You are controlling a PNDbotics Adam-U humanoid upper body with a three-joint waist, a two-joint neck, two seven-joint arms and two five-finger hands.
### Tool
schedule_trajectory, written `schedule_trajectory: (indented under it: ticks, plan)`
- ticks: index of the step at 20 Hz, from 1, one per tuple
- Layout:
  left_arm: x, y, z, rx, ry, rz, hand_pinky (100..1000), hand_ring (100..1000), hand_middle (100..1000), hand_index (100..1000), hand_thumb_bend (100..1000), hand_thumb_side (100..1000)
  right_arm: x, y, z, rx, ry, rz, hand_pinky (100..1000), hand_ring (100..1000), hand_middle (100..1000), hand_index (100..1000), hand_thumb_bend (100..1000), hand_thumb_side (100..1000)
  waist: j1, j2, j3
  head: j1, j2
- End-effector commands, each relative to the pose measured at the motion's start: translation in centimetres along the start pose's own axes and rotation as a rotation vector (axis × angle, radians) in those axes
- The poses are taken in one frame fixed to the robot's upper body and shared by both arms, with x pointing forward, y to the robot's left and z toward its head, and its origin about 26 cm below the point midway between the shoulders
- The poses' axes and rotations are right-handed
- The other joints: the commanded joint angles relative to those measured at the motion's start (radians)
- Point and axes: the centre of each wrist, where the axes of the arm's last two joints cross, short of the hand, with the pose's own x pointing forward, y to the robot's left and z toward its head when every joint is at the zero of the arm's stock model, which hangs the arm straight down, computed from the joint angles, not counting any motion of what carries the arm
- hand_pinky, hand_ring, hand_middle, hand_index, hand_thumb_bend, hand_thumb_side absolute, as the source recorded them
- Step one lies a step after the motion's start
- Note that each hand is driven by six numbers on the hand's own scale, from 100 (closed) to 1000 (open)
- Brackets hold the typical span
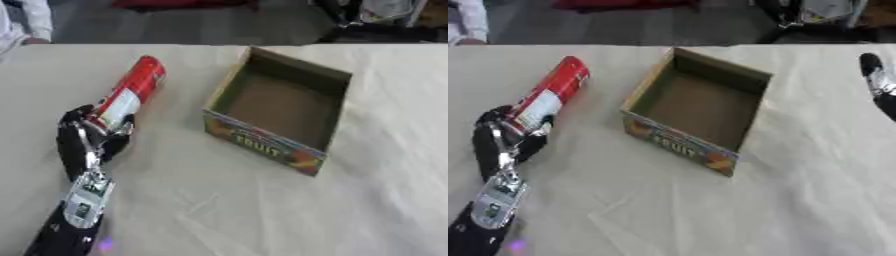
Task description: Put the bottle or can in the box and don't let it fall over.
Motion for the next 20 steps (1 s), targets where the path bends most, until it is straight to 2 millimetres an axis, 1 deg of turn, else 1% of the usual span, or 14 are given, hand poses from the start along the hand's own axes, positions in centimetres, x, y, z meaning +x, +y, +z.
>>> schedule_trajectory:
  ticks: [1,4,6,7,8,9,12,13,14,15,20]
  plan:
    - [0.3,0.1,-0.2,-0.011,-0.016,-0.025,338,858,606,646,467,100,1.1,-0.3,-0.9,-0.007,-0.049,-0.009,808,847,724,831,606,334,-0.004,-0.011,0.001,-0.002,-0.011]
    - [0.4,0.2,-0.3,-0.021,-0.028,-0.050,333,847,586,624,528,100,1.1,-0.3,-0.9,-0.007,-0.049,-0.010,808,847,724,830,603,336,-0.004,-0.010,0.002,-0.002,-0.011]
    - [0.5,0.3,-0.3,-0.019,-0.033,-0.059,321,830,563,587,540,100,1.1,-0.3,-0.9,-0.007,-0.049,-0.010,808,847,723,830,598,341,-0.004,-0.010,0.002,-0.002,-0.010]
    - [0.6,0.3,-0.4,-0.014,-0.034,-0.059,309,824,557,563,529,100,1.1,-0.3,-0.9,-0.008,-0.048,-0.010,808,847,723,829,597,341,-0.004,-0.010,0.002,-0.003,-0.010]
    - [0.6,0.4,-0.4,-0.009,-0.034,-0.057,309,824,557,563,529,100,1.1,-0.3,-0.9,-0.008,-0.048,-0.011,808,847,723,829,597,341,-0.004,-0.010,0.002,-0.003,-0.010]
    - [0.7,0.5,-0.5,0.001,-0.033,-0.051,299,817,552,502,498,100,1.1,-0.3,-0.9,-0.008,-0.048,-0.011,808,847,723,829,599,341,-0.004,-0.011,0.002,-0.003,-0.010]
    - [0.8,0.6,-0.5,0.030,-0.033,-0.026,291,803,540,478,465,100,1.1,-0.3,-0.9,-0.009,-0.048,-0.012,809,847,723,829,598,340,-0.004,-0.011,0.002,-0.004,-0.011]
    - [0.9,0.7,-0.5,0.041,-0.034,-0.017,291,801,537,471,439,100,1.1,-0.3,-0.9,-0.010,-0.048,-0.013,809,847,723,828,599,339,-0.004,-0.011,0.002,-0.005,-0.011]
    - [1.0,0.7,-0.6,0.052,-0.036,-0.007,290,800,536,471,455,100,1.1,-0.3,-0.9,-0.010,-0.048,-0.013,809,847,723,828,598,340,-0.004,-0.011,0.002,-0.005,-0.011]
    - [1.1,0.8,-0.6,0.065,-0.040,0.004,286,792,529,456,436,100,1.1,-0.3,-0.9,-0.010,-0.048,-0.013,809,847,723,828,596,340,-0.004,-0.011,0.001,-0.005,-0.011]
    - [1.7,1.2,-0.7,0.143,-0.068,0.078,276,771,507,448,392,100,1.1,-0.4,-0.9,-0.013,-0.049,-0.013,809,847,723,827,597,339,-0.004,-0.011,0.000,-0.009,-0.007]
